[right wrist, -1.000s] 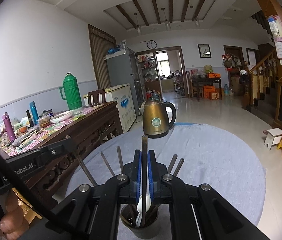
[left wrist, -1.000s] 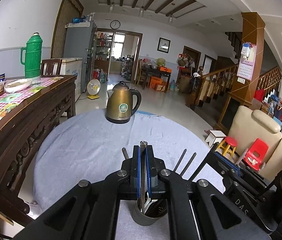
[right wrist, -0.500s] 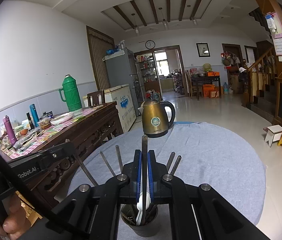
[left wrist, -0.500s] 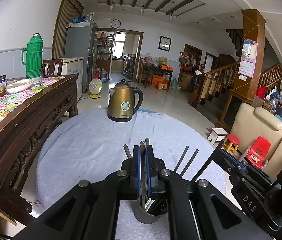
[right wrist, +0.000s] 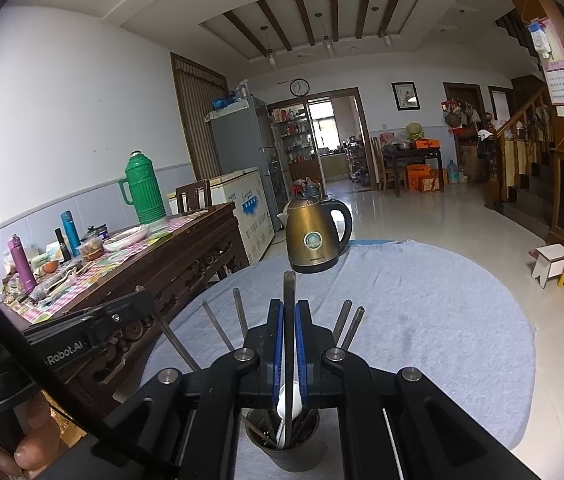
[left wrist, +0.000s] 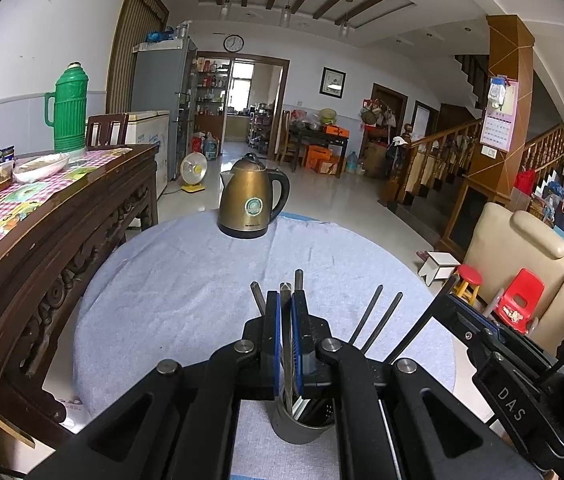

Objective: Organize utensils
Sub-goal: 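Lower both chopsticks into the grey cup beside the other utensils, then open both tools to release the chopsticks and pull back from the cup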

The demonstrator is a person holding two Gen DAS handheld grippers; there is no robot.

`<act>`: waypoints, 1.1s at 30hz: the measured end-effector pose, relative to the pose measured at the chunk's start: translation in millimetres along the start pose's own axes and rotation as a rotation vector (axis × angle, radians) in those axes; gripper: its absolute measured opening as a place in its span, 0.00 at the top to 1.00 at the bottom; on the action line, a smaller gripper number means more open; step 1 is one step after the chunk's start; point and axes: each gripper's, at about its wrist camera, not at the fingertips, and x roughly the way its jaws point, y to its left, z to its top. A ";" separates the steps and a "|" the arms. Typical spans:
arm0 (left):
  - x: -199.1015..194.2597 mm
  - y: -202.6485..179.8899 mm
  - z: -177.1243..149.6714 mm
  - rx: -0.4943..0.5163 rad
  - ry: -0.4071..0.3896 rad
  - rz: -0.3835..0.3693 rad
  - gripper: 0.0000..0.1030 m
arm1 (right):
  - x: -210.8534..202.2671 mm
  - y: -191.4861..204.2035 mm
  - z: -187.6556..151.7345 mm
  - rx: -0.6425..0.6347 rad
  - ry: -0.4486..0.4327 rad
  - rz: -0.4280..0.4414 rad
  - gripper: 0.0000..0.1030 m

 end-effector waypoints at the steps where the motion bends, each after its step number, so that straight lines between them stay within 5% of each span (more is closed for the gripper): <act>1: -0.1 0.0 -0.1 0.000 -0.001 0.000 0.95 | 0.2 -0.3 -0.2 -0.001 0.001 0.000 0.93; 33: 38.0 14.1 -18.4 -0.031 0.118 -0.026 0.94 | 27.3 2.2 -23.2 0.040 0.121 0.006 0.93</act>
